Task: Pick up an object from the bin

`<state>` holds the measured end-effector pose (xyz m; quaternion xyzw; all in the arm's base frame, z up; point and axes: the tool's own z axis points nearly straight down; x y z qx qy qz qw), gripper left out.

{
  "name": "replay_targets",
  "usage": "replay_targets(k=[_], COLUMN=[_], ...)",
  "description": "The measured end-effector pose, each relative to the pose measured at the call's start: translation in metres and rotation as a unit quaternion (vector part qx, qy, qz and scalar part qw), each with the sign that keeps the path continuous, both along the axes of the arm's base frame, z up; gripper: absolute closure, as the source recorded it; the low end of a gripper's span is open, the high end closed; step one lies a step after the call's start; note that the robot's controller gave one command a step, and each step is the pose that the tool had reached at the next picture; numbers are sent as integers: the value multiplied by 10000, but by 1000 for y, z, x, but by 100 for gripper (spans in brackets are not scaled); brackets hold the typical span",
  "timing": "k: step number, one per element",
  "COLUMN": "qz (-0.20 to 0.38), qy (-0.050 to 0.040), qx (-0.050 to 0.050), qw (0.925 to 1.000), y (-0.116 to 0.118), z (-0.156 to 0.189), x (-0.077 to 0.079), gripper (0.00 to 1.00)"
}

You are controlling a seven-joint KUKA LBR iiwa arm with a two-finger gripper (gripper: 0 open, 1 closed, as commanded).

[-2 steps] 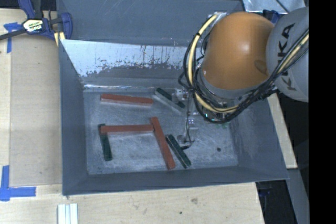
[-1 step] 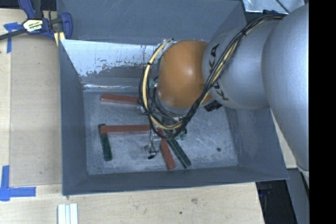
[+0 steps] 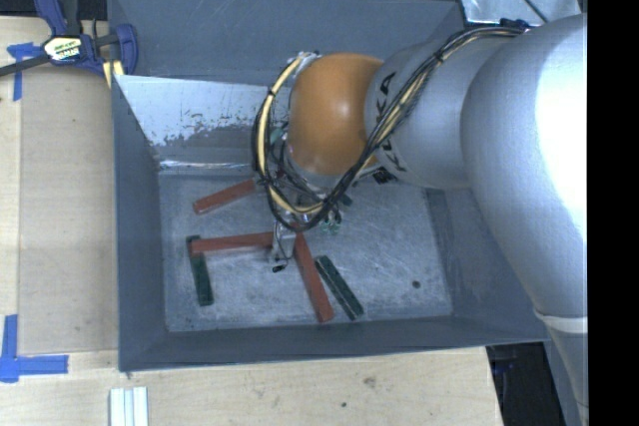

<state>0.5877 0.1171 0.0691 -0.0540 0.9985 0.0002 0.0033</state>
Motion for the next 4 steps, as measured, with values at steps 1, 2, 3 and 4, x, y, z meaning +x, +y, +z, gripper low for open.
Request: replay_targets(k=[1,2,3,4], qz=[430,398,852,1342], qy=[27,25,8,46], qx=[7,0,0,-24], qw=[9991,9992,9964,9909], y=[55,52,83,15], z=[1,1,142,73], x=[-25,-24,6,17], gripper=[0,100,100,100])
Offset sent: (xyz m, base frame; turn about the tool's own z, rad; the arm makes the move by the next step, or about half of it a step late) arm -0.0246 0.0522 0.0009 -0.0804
